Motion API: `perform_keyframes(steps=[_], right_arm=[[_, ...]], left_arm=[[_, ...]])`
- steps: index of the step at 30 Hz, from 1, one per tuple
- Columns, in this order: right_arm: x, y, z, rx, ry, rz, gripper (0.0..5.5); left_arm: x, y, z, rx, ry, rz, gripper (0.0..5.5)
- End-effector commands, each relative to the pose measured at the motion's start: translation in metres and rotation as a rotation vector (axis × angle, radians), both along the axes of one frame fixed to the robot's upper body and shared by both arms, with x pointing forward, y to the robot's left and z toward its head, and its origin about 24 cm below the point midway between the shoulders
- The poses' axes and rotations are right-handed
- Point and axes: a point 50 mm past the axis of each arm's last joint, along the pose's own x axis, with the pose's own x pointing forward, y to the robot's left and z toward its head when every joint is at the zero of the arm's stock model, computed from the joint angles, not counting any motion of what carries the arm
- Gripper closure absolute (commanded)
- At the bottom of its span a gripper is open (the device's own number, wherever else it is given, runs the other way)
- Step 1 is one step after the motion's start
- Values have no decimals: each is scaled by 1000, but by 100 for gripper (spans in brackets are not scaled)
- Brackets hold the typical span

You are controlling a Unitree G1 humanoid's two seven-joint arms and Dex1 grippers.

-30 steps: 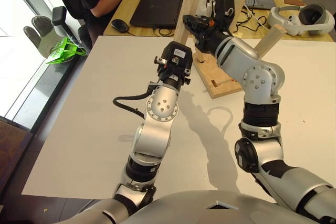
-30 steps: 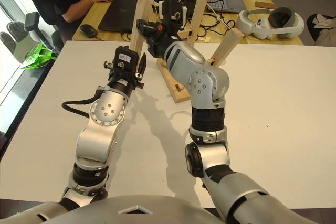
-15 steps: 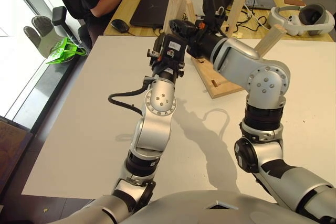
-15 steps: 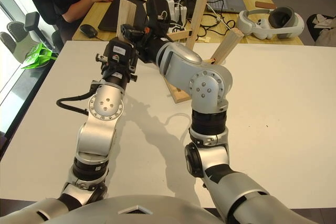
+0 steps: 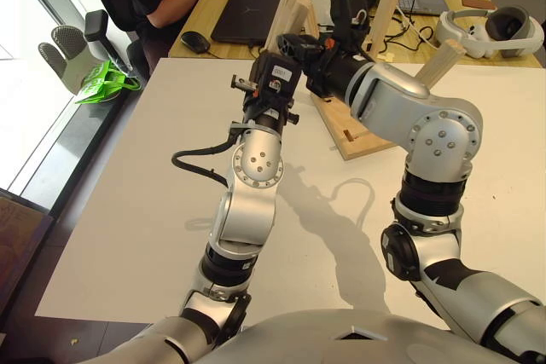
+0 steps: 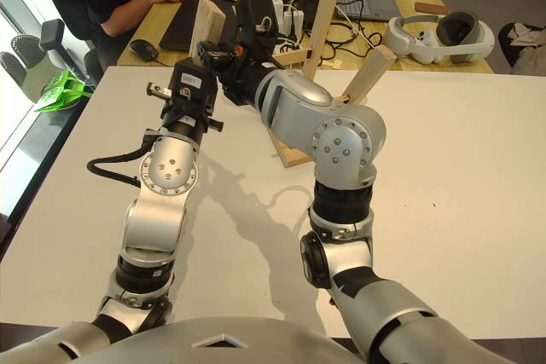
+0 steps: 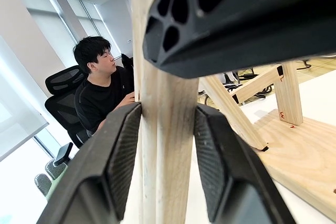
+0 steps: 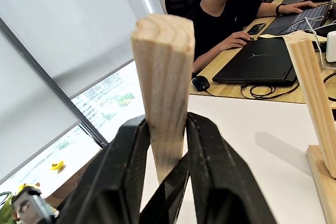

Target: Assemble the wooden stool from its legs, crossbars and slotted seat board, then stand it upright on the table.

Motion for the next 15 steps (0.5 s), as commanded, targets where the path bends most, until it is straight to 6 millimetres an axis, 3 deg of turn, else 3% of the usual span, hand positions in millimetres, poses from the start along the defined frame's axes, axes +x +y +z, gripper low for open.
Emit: perform_keyframes(steps=[1,5,15], right_arm=[[-11,13,11,82,-1,77,452],[-13,15,16,152,44,89,452],[-12,18,23,318,233,54,452]], left_arm=[[2,4,-7,28,32,16,399],[2,4,-8,74,22,14,399],[2,-1,-16,452,-59,-7,400]])
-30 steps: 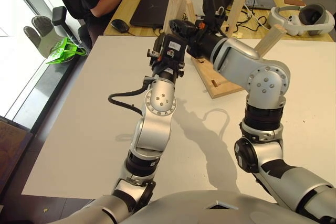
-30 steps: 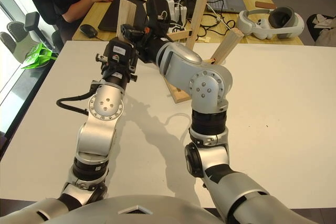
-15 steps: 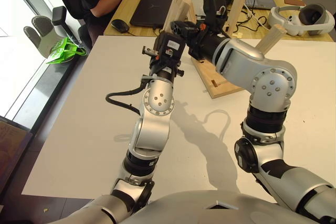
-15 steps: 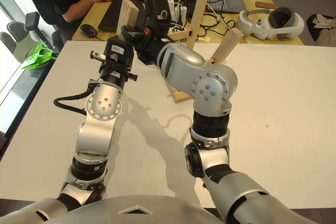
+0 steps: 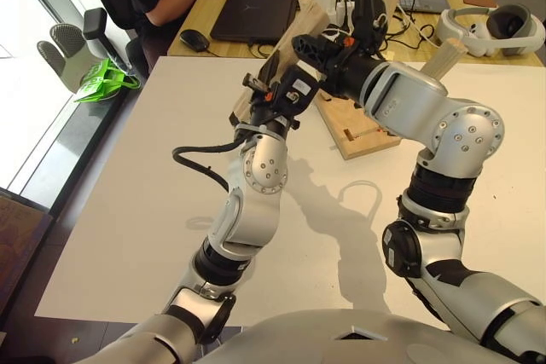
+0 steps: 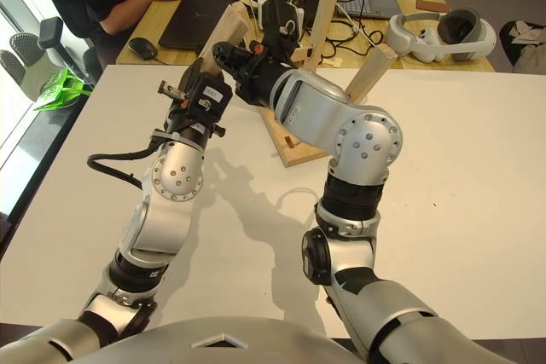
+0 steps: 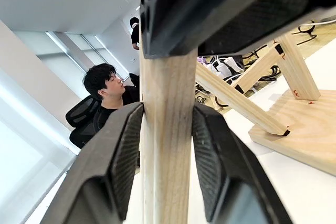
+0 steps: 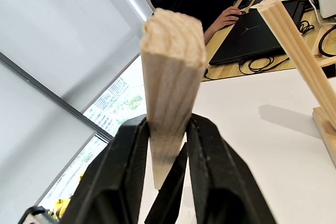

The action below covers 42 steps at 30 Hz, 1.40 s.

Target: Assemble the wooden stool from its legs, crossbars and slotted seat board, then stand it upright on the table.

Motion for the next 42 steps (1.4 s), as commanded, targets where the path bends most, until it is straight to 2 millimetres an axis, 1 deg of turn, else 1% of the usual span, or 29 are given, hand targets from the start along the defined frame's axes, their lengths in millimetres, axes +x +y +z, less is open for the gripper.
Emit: perform_keyframes(steps=[1,4,7,9,11,12,17,21,26,30,33,38,42], right_arm=[[-15,34,24,197,41,87,452],[-16,36,26,226,75,86,452],[-16,36,26,233,101,81,452],[-17,36,24,224,108,81,452],[-19,37,22,206,107,89,452],[-22,37,20,188,99,98,452],[-30,36,6,88,55,122,452],[-29,34,4,73,45,113,452],[-23,33,11,101,19,73,452],[-13,30,15,214,105,0,452],[-9,27,22,303,148,-20,452],[-3,20,30,337,127,-50,452],[3,13,37,355,100,-80,452]], left_arm=[[3,3,-11,186,5,22,400],[4,4,-13,264,-4,26,400],[5,8,-13,287,-5,54,400],[6,11,-11,281,-4,74,400],[8,12,-7,266,-8,83,429],[8,13,-6,257,-14,86,432],[8,14,-2,220,-40,76,437],[8,14,0,210,-64,67,437],[7,12,2,201,-88,51,437],[7,14,4,201,-107,51,437],[8,16,5,214,-118,51,440],[7,17,0,224,-103,37,443],[5,18,-5,271,-96,10,443]])
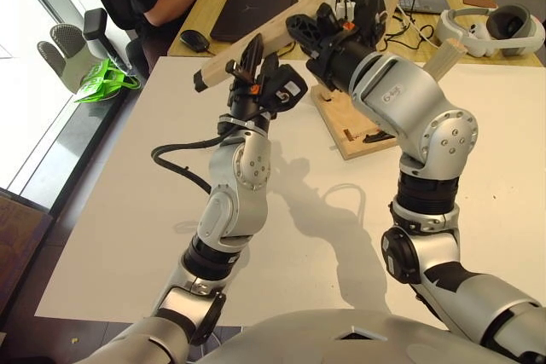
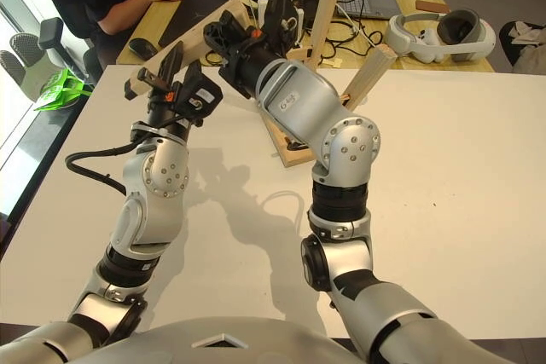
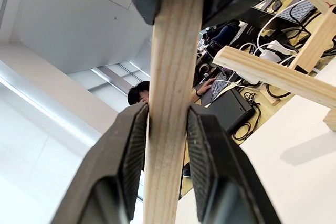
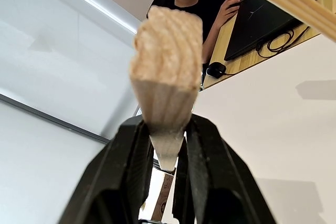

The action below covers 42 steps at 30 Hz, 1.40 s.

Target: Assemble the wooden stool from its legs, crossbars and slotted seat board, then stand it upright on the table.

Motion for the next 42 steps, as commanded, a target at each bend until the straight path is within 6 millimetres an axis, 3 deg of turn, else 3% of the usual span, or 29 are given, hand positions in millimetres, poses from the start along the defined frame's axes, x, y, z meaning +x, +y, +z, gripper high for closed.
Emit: perform_keyframes(steps=[1,5,8,11,14,20,22,26,29,32,36,42], right_arm=[[4,-3,25,66,-73,-23,452],[12,-11,31,32,-134,-58,452],[12,-16,43,-100,-336,-78,452],[12,-23,54,-106,-466,-92,452],[13,-28,52,-117,-505,-104,373],[13,-26,48,-108,-527,-66,284],[22,-39,50,-170,-561,-130,248],[52,-76,46,-421,-611,-310,169],[68,-91,44,-492,-610,-370,166],[75,-90,38,-527,-597,-337,166],[76,-82,32,-522,-589,-286,166],[66,-66,36,-463,-621,-205,166]], left_arm=[[-3,-1,-13,57,56,-45,443],[-6,2,-18,75,77,-56,445],[-7,7,-20,61,92,-47,448],[-6,11,-19,52,96,-38,450],[-5,13,-17,48,87,-33,453],[-6,13,-18,40,90,-27,457],[-6,18,-13,-56,90,-12,457],[-10,22,15,-428,52,-81,457],[-21,3,38,-878,132,-359,457],[-34,-17,52,-1170,290,-653,457],[-45,-25,59,-1316,431,-854,457],[-46,-28,53,-1304,529,-861,457]])
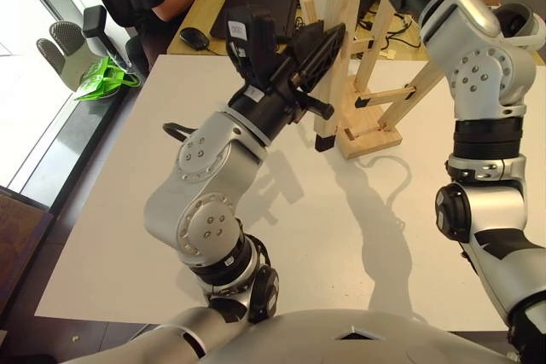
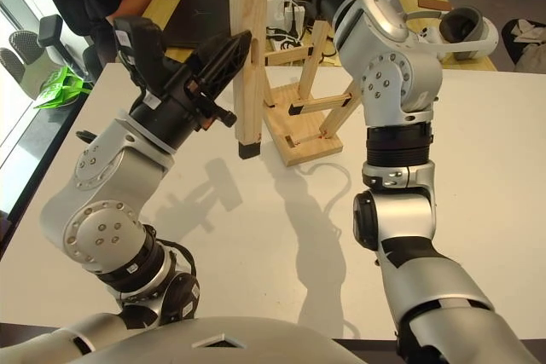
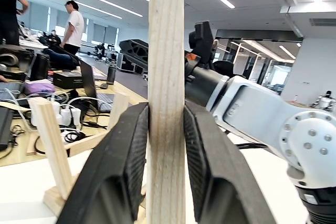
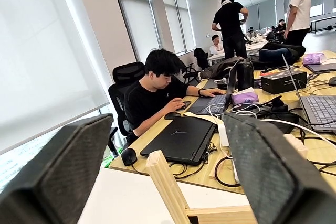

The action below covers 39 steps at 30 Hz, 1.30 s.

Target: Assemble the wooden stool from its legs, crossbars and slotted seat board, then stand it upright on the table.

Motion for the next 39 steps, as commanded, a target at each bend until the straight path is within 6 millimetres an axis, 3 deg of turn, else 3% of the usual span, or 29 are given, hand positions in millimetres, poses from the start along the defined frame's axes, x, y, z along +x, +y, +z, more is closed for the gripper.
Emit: perform_keyframes(steps=[1,7,16,21,27,31,34,37,39], right_arm=[[-11,20,11,20,-27,114,166],[-34,44,18,52,-50,290,166],[-41,53,23,32,-90,350,166],[-32,28,36,70,-212,205,166],[-18,-25,60,100,-335,5,62],[-20,-32,65,8,-372,24,13],[-32,-40,55,-88,-364,108,13],[-69,-47,26,-278,-313,350,13],[-89,-48,18,-290,-270,460,13]], left_arm=[[-5,-11,-2,-137,73,-54,457],[-6,-16,-11,-47,104,-78,457],[-4,-19,-21,44,107,-54,457],[-2,-15,-24,66,99,-17,457],[-4,-17,-26,72,91,-9,457],[-5,-16,-26,66,89,13,457],[-3,-9,-28,58,99,62,457],[0,10,-33,61,123,164,457],[3,25,-34,59,125,247,457]])
